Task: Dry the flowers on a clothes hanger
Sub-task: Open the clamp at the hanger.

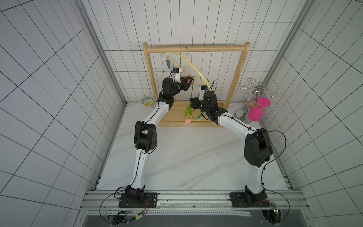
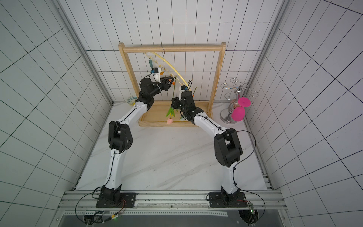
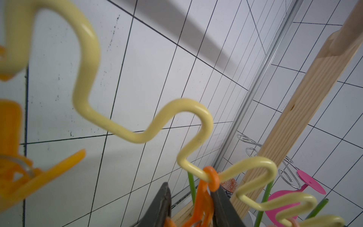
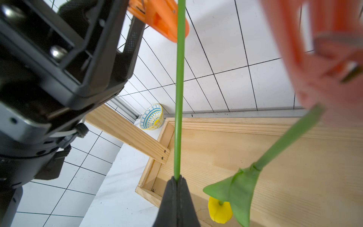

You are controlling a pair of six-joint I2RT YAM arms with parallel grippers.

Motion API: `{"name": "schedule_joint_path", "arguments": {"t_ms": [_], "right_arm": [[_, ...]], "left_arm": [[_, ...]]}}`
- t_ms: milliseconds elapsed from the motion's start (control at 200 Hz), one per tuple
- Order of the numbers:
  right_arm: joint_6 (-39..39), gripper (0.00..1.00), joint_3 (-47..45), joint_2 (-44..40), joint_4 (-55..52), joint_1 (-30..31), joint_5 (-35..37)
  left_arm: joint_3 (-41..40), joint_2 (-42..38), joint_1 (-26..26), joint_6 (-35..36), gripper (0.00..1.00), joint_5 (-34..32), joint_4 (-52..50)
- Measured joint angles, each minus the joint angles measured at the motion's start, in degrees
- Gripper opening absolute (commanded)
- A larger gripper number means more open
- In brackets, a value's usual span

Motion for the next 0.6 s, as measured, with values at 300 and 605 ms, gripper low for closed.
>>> {"name": "schedule_joint_path", "arguments": {"t_ms": [300,605], "right_arm": [[0.0,0.0,0.0,0.0,-0.7,0.0,0.1],[0.0,0.0,0.0,0.0,-0.9,0.0,0.2]], "left_arm": [[0.0,0.0,0.0,0.5,0.36,-0.4,0.0],[-0.1,0.0,0.0,0.0,0.46,-0.9,-0.5]]}}
